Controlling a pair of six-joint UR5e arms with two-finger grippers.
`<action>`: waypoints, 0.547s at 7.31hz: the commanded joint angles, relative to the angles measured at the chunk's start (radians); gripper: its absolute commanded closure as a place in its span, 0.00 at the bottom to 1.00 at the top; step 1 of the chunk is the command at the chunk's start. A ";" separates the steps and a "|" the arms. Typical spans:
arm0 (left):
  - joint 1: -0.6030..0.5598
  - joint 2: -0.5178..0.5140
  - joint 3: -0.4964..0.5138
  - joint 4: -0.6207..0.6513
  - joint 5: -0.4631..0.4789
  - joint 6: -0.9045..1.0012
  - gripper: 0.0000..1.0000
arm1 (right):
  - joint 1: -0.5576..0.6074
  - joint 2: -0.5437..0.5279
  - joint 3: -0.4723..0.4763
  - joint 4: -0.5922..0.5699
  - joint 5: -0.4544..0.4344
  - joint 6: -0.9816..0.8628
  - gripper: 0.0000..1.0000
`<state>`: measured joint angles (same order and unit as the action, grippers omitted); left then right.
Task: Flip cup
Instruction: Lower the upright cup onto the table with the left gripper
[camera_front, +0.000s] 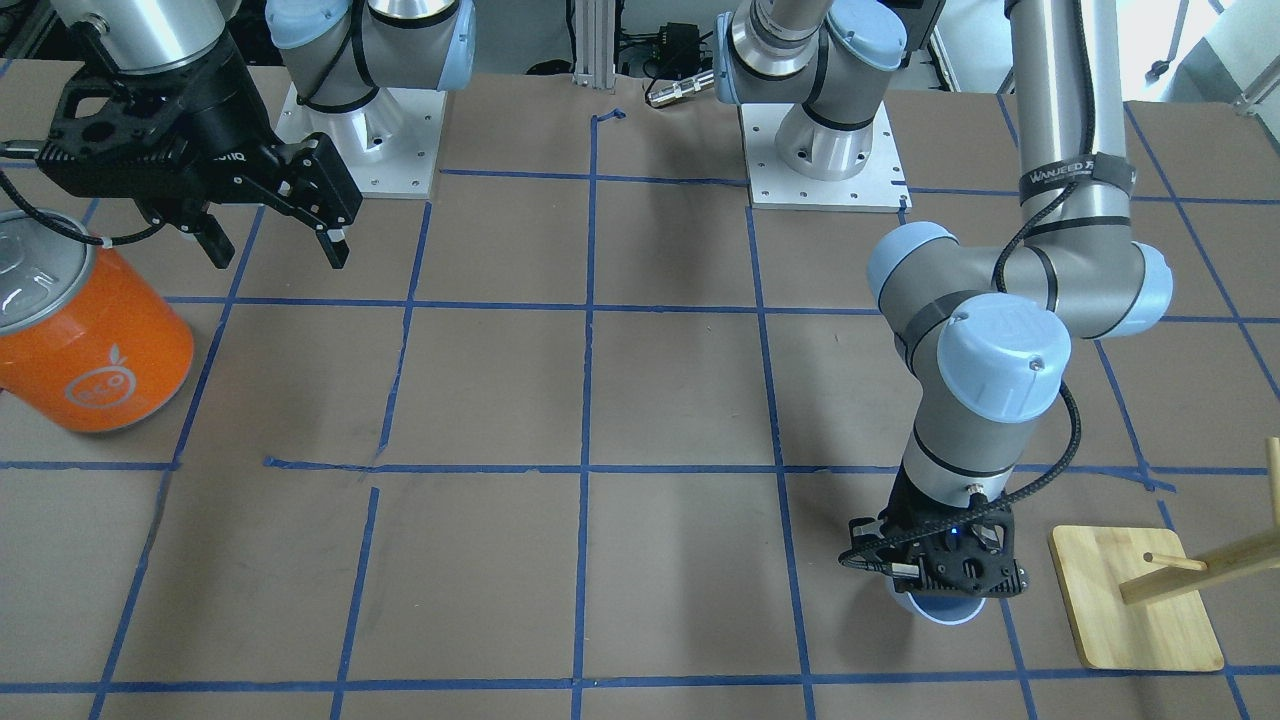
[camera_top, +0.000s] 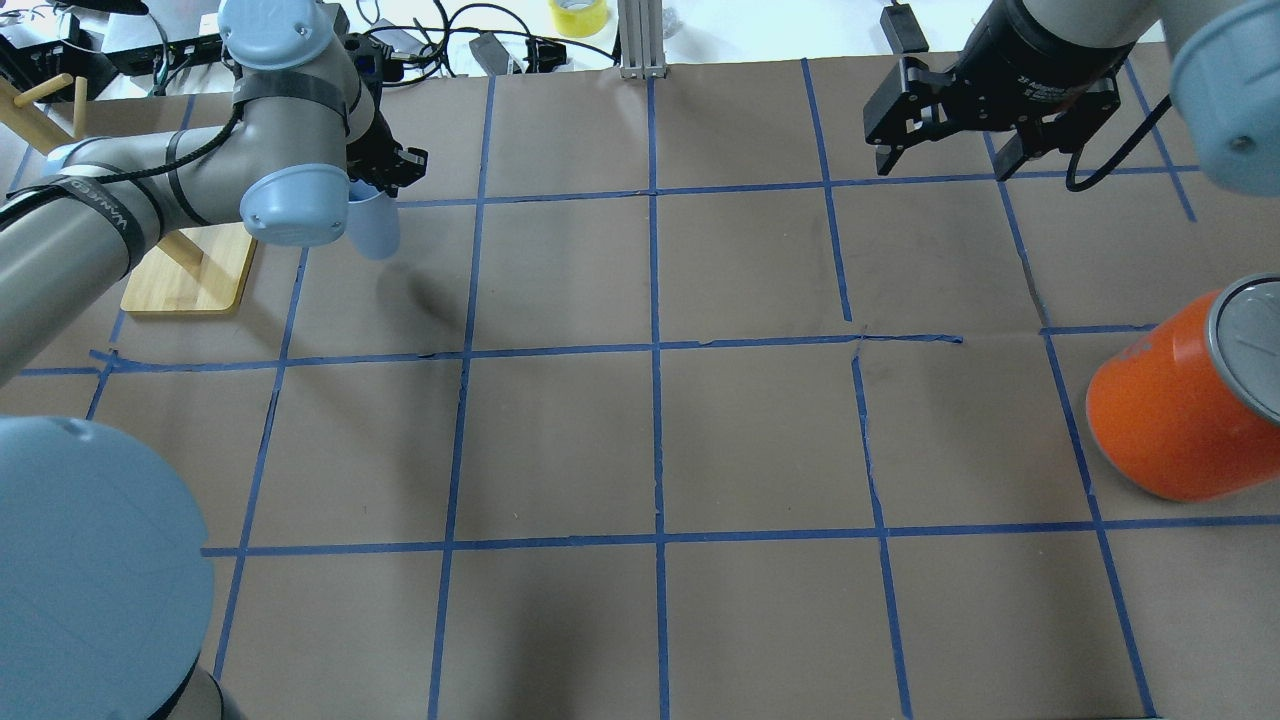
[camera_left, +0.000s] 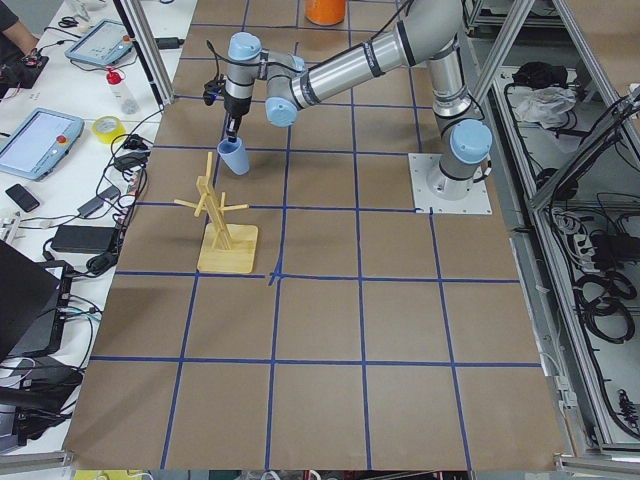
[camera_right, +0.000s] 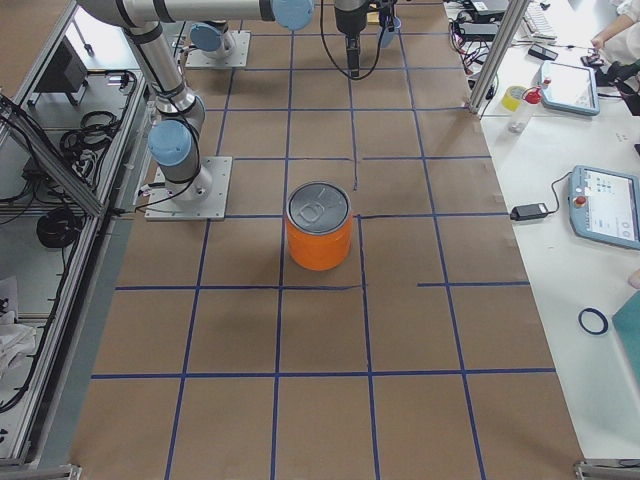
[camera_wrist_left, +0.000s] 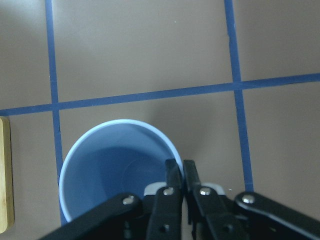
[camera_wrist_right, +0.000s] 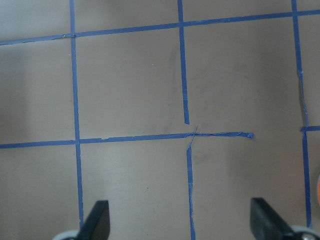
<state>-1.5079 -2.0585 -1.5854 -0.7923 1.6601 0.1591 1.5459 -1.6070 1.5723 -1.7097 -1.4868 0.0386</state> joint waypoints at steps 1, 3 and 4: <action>0.003 -0.014 -0.004 0.002 -0.013 -0.007 1.00 | -0.001 0.002 -0.003 -0.002 -0.013 -0.002 0.00; 0.003 -0.012 -0.018 0.001 -0.011 -0.012 0.82 | 0.000 0.002 -0.001 0.017 -0.017 -0.005 0.00; 0.003 -0.008 -0.027 -0.001 -0.003 -0.012 0.42 | 0.002 -0.011 -0.003 0.025 -0.067 -0.015 0.00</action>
<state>-1.5049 -2.0697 -1.6033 -0.7914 1.6510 0.1486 1.5460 -1.6075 1.5700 -1.6966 -1.5131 0.0325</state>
